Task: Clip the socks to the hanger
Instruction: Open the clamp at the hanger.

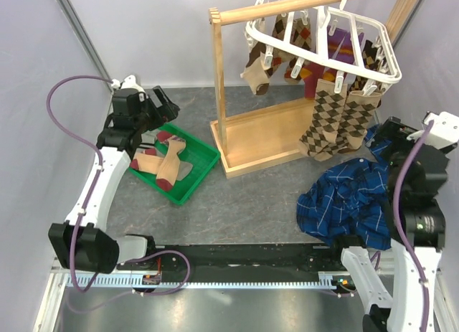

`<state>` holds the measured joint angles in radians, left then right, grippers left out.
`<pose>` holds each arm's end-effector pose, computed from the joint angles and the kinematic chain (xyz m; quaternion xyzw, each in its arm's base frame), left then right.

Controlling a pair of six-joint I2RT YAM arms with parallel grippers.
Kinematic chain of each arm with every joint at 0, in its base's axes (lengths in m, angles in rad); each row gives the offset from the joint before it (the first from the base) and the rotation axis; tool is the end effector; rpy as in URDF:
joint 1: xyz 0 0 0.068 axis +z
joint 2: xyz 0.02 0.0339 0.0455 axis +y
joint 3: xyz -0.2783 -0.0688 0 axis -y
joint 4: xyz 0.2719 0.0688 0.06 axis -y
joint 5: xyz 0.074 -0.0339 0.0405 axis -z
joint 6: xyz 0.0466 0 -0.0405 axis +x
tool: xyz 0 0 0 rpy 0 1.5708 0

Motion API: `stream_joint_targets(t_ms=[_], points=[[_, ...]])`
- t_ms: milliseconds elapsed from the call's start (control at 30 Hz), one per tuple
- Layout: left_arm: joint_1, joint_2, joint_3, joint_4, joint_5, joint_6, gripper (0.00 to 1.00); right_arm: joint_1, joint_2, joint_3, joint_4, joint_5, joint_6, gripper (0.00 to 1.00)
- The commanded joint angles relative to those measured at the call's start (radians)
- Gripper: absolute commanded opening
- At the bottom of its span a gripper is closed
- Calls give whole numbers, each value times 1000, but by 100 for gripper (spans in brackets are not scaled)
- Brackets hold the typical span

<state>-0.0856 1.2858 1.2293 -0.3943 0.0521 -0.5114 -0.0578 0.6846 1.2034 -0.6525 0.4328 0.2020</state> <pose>0.3237 -0.0302 0.3726 -0.1654 0.8308 -0.1773 0.5010 0.1247 -0.0268 0.4609 0.2354 0.7107 -0.1149 0.6529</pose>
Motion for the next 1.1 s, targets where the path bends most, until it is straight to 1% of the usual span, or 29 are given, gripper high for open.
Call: stream_joint_targets(t_ms=[0, 200, 233, 300, 333, 400, 433, 500, 533, 600, 633, 700, 733, 767, 800, 833, 900, 967, 1000, 1067], points=[[-109, -113, 59, -132, -73, 95, 100, 35, -22, 111, -25, -218, -156, 98], [-226, -209, 79, -230, -110, 168, 100, 50, -2, 185, -26, -475, -193, 98], [-264, -244, 76, -239, -116, 174, 99, 80, 3, 188, -21, -497, -193, 98], [-299, -284, 72, -239, -120, 180, 99, 88, 12, 193, -7, -543, -193, 98], [-334, -314, 70, -233, -117, 180, 99, 93, 15, 193, 10, -577, -193, 98], [-373, -347, 62, -210, -109, 180, 98, 99, 32, 199, 24, -597, -188, 98], [-413, -370, 59, -180, -109, 179, 98, 108, 45, 203, 31, -606, -187, 98], [-451, -381, 44, -140, -92, 169, 98, 118, 59, 220, 36, -611, -191, 98], [-492, -382, 41, -121, -86, 165, 98, 127, 73, 225, 42, -617, -193, 98], [-545, -362, 39, -55, -84, 157, 98, 136, 84, 232, 50, -626, -193, 98], [-607, -352, 41, -29, -95, 160, 98, 145, 92, 234, 56, -629, -193, 98], [-678, -309, 45, 56, -159, 194, 98, 151, 96, 231, 60, -635, -193, 98], [-750, -292, 47, 87, -185, 212, 98, 157, 96, 223, 66, -637, -193, 98], [-782, -275, 48, 121, -243, 256, 98, 159, 93, 217, 70, -634, -193, 98], [-813, -248, 44, 206, -268, 276, 97, 162, 92, 213, 74, -631, -193, 98], [-856, -229, 39, 248, -287, 298, 96, 164, 87, 205, 79, -629, -216, 98], [-884, -177, 32, 380, -311, 353, 93, 170, 87, 199, 86, -625, -217, 98], [-910, -139, 35, 477, -319, 410, 92, 177, 87, 190, 94, -626, -217, 98], [-918, -94, 38, 556, -322, 431, 91, 180, 84, 185, 96, -631, -217, 98], [-931, -47, 65, 609, -322, 480, 90, 191, 79, 177, 102, -631, -216, 98]])
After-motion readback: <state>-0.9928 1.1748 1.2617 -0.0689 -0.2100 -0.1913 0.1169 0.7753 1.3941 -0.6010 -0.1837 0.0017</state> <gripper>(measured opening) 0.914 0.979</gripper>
